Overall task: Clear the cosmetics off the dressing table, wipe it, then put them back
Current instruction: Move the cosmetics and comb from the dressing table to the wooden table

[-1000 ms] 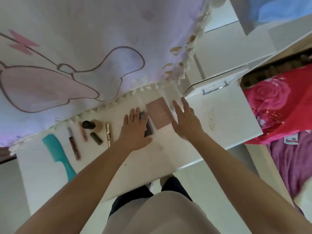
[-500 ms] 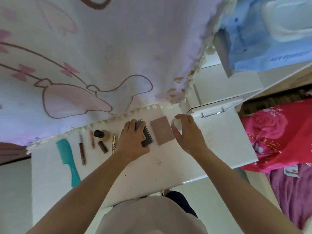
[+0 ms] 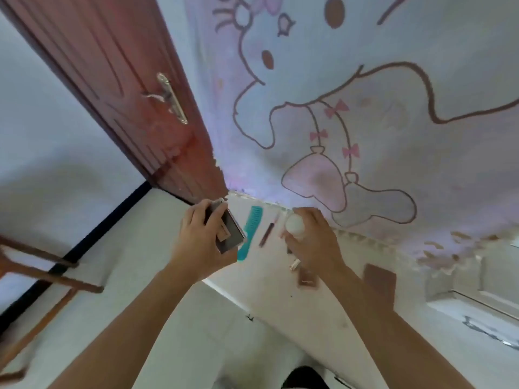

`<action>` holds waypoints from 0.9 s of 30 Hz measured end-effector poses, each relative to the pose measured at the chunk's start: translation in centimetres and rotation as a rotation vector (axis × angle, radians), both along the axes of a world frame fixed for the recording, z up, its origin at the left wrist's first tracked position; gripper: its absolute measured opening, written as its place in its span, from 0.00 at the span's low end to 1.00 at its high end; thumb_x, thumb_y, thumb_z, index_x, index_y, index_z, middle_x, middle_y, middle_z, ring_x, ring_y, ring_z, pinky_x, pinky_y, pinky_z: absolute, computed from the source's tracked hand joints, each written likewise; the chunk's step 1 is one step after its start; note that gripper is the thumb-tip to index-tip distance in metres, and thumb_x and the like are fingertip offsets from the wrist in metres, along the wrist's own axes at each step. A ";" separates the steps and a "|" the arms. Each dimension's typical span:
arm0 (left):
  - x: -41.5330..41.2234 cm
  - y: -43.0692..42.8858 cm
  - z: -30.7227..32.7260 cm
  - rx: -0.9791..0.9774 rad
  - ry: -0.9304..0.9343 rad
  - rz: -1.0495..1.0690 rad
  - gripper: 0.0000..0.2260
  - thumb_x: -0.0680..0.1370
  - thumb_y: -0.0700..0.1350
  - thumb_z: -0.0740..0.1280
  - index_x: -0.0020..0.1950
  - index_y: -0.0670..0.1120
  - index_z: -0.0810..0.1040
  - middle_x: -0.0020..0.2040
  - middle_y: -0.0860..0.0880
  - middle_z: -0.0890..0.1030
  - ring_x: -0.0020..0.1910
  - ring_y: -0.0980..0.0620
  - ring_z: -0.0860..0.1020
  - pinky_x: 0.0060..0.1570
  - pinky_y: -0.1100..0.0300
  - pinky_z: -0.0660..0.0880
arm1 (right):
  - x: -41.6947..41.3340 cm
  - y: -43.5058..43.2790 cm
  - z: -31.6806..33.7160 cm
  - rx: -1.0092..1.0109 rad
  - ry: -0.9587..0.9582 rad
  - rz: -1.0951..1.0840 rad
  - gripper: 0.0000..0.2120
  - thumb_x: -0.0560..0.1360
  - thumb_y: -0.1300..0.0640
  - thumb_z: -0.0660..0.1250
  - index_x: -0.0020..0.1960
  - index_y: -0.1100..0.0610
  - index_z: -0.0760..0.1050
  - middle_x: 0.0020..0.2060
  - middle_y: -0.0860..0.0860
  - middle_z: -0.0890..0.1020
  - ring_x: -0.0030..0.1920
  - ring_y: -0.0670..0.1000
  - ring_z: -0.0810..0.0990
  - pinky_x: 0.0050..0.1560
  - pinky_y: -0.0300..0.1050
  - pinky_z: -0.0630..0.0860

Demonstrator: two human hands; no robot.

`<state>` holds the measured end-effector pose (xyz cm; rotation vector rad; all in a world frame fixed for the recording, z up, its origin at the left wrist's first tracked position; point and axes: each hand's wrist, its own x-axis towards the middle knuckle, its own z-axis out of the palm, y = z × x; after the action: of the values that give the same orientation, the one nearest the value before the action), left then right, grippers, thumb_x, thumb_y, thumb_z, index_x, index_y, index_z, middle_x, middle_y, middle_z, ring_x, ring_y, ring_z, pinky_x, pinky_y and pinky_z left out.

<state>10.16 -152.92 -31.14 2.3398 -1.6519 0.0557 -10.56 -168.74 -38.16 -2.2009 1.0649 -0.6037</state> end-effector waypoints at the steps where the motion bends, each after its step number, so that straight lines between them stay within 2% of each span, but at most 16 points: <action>1: 1.3 2.4 1.2 -0.026 -0.026 0.058 0.42 0.62 0.60 0.73 0.73 0.47 0.68 0.68 0.45 0.68 0.64 0.41 0.67 0.61 0.43 0.73 | 2.2 1.1 1.3 -0.032 -0.045 0.053 0.24 0.72 0.50 0.72 0.66 0.51 0.71 0.60 0.46 0.73 0.58 0.49 0.76 0.55 0.42 0.75; 4: 4.9 10.4 4.3 -0.115 -0.085 0.193 0.41 0.62 0.61 0.73 0.72 0.47 0.69 0.67 0.44 0.70 0.62 0.41 0.68 0.60 0.43 0.73 | 9.2 5.7 4.8 -0.130 -0.156 0.201 0.24 0.72 0.51 0.72 0.66 0.51 0.71 0.58 0.47 0.75 0.54 0.49 0.77 0.52 0.42 0.76; 7: 7.8 20.1 6.5 -0.142 -0.101 0.346 0.41 0.63 0.61 0.74 0.73 0.49 0.67 0.69 0.45 0.68 0.64 0.42 0.66 0.63 0.44 0.70 | 16.3 12.5 7.3 -0.177 -0.252 0.327 0.27 0.72 0.54 0.74 0.69 0.50 0.70 0.59 0.48 0.75 0.56 0.46 0.75 0.54 0.27 0.68; 8: 8.8 23.8 7.0 -0.153 -0.121 0.388 0.41 0.63 0.61 0.74 0.73 0.50 0.67 0.69 0.45 0.68 0.64 0.42 0.65 0.63 0.44 0.70 | 18.6 15.3 8.0 -0.178 -0.273 0.363 0.28 0.72 0.55 0.74 0.69 0.50 0.70 0.59 0.47 0.75 0.56 0.45 0.75 0.54 0.26 0.67; 11: 11.5 34.9 8.4 -0.186 -0.154 0.517 0.40 0.63 0.60 0.75 0.72 0.50 0.67 0.68 0.46 0.67 0.63 0.43 0.65 0.62 0.45 0.71 | 24.8 24.2 9.8 -0.181 -0.321 0.461 0.28 0.70 0.57 0.75 0.68 0.51 0.71 0.60 0.47 0.75 0.57 0.47 0.76 0.56 0.35 0.72; 14: 13.8 45.0 9.4 -0.192 -0.165 0.656 0.40 0.64 0.61 0.75 0.72 0.52 0.67 0.68 0.47 0.66 0.64 0.43 0.65 0.62 0.43 0.72 | 30.3 33.5 10.6 -0.249 -0.354 0.634 0.27 0.69 0.60 0.75 0.67 0.55 0.73 0.60 0.50 0.76 0.59 0.51 0.77 0.59 0.36 0.71; 16: 15.0 50.8 9.6 -0.195 -0.162 0.744 0.40 0.64 0.62 0.75 0.72 0.53 0.65 0.69 0.48 0.66 0.65 0.43 0.64 0.61 0.43 0.72 | 33.2 39.5 10.8 -0.280 -0.350 0.754 0.27 0.69 0.59 0.75 0.66 0.55 0.73 0.61 0.51 0.76 0.60 0.52 0.77 0.59 0.40 0.73; 19: 16.6 57.5 9.0 -0.211 -0.166 0.834 0.40 0.64 0.61 0.75 0.72 0.53 0.66 0.69 0.48 0.66 0.65 0.43 0.64 0.59 0.43 0.73 | 36.6 46.7 10.6 -0.280 -0.325 0.899 0.27 0.71 0.57 0.74 0.68 0.53 0.71 0.62 0.47 0.74 0.62 0.49 0.74 0.59 0.38 0.72; 24: 20.0 64.6 7.0 -0.241 -0.095 0.949 0.40 0.64 0.63 0.75 0.72 0.54 0.66 0.70 0.49 0.65 0.67 0.45 0.62 0.59 0.45 0.75 | 42.7 53.8 9.8 -0.247 -0.259 1.015 0.25 0.73 0.56 0.73 0.68 0.50 0.71 0.63 0.44 0.73 0.61 0.45 0.74 0.54 0.24 0.64; 27: 22.9 67.3 5.4 -0.212 -0.075 0.966 0.40 0.65 0.63 0.74 0.72 0.54 0.64 0.71 0.49 0.64 0.68 0.45 0.62 0.61 0.45 0.74 | 47.2 56.7 8.9 -0.192 -0.273 1.010 0.25 0.72 0.56 0.74 0.67 0.49 0.71 0.61 0.44 0.73 0.59 0.44 0.74 0.51 0.25 0.66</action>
<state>33.08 -85.65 -25.72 2.7251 -0.3699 0.4761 36.63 -112.08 -29.24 -2.3543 -0.2969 -0.5030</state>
